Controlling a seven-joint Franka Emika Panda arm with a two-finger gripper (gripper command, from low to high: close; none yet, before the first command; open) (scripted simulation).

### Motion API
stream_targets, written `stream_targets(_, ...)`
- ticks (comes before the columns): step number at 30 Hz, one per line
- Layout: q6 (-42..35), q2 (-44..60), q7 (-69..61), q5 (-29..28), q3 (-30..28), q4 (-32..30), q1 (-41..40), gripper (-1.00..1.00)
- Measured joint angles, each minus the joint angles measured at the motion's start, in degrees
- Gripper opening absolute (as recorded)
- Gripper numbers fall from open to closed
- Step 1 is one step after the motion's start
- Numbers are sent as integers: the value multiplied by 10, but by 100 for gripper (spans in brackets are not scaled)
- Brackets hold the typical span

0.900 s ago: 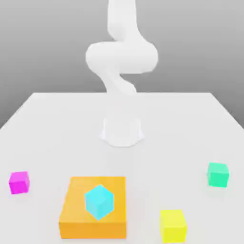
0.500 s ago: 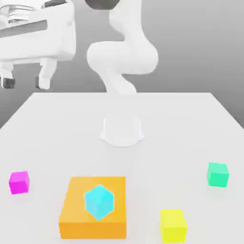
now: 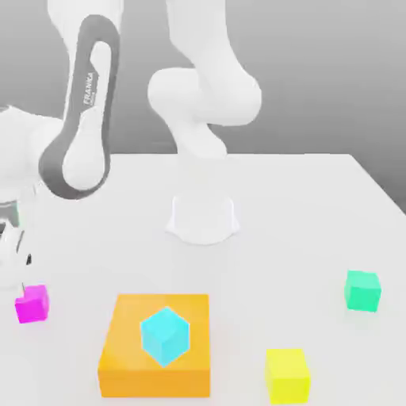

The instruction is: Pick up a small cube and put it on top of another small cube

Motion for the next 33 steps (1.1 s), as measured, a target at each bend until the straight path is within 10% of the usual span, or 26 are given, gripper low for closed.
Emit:
stream_targets(2, 32, 41, -20, 27, 33, 9, -28, 0)
stream_targets(3, 43, 56, -26, 35, 45, 12, -38, -100)
stream_targets(16, -41, -54, 36, -54, -4, -11, 5, -100)
stream_targets(25, -213, -204, -56, -130, 125, 16, 229, -100)
stream_targets(29, -153, -153, -66, -137, 129, 8, 239, -100)
stream_targets(30, -136, -138, -67, -136, 130, 6, 239, 100)
stream_targets(33, -136, -138, -67, -136, 130, 6, 238, 100)
